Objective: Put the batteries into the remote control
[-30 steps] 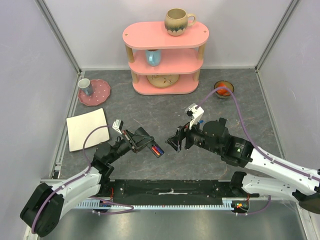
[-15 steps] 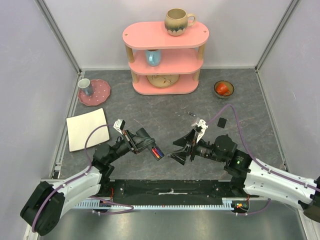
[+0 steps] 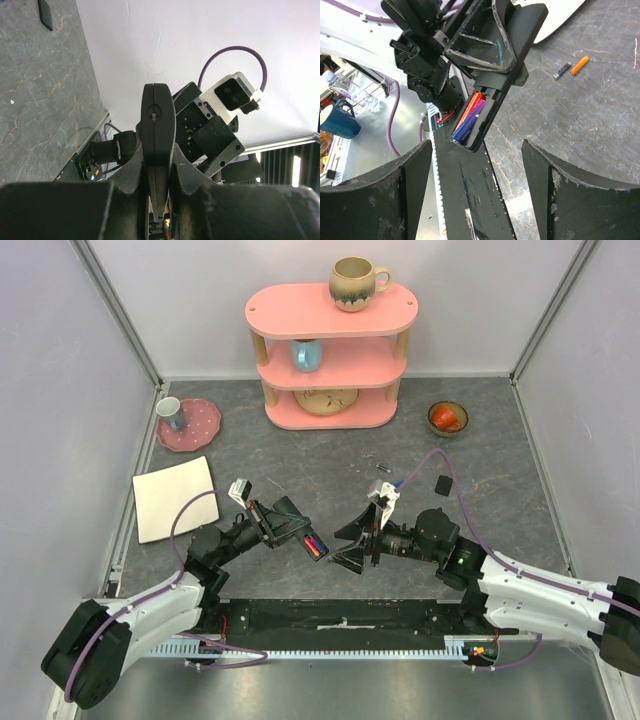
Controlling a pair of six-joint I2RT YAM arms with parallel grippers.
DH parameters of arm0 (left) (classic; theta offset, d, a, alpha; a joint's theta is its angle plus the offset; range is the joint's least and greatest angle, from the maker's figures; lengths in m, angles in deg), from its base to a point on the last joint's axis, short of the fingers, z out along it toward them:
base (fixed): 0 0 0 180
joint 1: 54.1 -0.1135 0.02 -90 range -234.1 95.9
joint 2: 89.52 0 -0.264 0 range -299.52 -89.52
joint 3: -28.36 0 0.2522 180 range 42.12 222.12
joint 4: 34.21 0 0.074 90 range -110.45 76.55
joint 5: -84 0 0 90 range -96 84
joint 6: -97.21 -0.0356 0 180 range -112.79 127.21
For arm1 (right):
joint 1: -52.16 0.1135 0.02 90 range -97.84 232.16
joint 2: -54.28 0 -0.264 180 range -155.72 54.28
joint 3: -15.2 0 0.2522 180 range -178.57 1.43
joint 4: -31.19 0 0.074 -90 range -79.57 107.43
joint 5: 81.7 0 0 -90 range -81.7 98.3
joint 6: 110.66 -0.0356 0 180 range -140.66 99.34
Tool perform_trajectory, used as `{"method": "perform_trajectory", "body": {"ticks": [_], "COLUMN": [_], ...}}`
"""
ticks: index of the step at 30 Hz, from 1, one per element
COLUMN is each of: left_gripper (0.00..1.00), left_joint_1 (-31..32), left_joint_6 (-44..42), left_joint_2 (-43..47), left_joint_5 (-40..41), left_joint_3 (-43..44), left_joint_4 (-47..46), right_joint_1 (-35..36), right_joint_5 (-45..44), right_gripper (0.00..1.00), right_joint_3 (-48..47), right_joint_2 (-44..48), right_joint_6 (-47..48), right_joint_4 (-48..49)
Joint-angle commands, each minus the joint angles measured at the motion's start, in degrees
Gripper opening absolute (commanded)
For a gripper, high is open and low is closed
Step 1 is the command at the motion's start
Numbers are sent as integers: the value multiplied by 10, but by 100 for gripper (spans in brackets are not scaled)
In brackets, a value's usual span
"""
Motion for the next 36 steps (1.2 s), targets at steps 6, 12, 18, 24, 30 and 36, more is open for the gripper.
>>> {"method": "perform_trajectory", "body": {"ticks": [6,12,18,24,30,36], "left_gripper": [2,2,2,2,2,2], "left_joint_1": [1,1,1,2,2,4], "left_joint_6": [14,14,13,9,6,0], "left_joint_2": [5,13,21,35,48,60], "left_joint_5": [-21,-21,-23,-23,-25,-28], "left_joint_3": [12,6,4,1,0,-3], "left_joint_4": [-18,-15,-15,-12,-5,0], "right_joint_1": [-2,-4,-9,-13,-18,-26], "right_joint_5": [-12,-16,-15,-15,-10,-6], "right_gripper": [75,73,72,69,65,59], "right_joint_3": [-17,-20,-27,-32,-34,-34], "right_joint_2": [-32,-38,-56,-74,-94,-112], "right_joint_6": [5,4,-3,-17,-45,-73], "right_joint_4": [41,41,37,42,56,84]}}
